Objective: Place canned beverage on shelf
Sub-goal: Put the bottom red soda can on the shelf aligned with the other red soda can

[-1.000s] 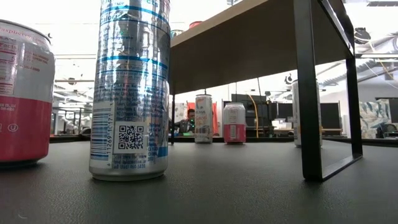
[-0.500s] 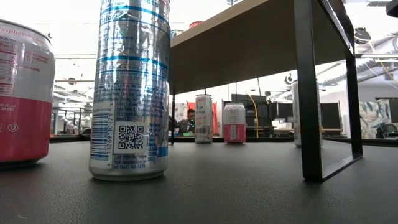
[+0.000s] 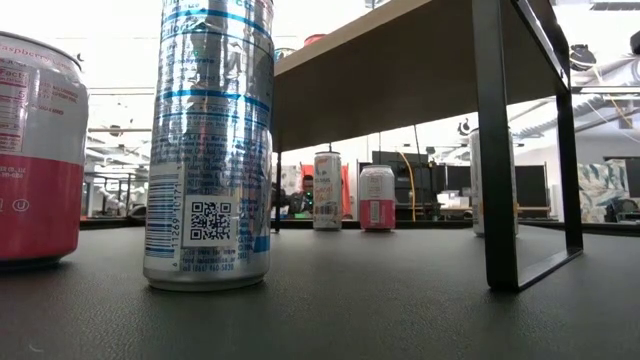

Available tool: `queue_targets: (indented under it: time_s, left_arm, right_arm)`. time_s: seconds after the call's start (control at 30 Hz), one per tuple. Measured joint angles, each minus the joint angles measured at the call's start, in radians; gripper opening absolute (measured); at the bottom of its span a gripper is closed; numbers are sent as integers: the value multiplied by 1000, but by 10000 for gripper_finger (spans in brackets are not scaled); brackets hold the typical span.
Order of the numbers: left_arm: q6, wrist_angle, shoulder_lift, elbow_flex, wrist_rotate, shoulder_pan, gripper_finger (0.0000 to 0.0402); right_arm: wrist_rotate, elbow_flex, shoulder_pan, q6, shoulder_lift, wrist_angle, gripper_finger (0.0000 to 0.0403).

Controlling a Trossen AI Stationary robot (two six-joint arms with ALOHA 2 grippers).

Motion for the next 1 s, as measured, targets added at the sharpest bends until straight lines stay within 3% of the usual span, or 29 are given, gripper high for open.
queue_targets:
  time_s: [0.7, 1.0]
  left_arm:
    - [-1, 0, 0, 0, 0, 1, 69]
    - [0, -1, 0, 0, -8, 2, 69]
  right_arm:
    - [2, -80, 0, -61, 0, 83, 350]
    - [1, -80, 0, -91, -1, 86, 298]
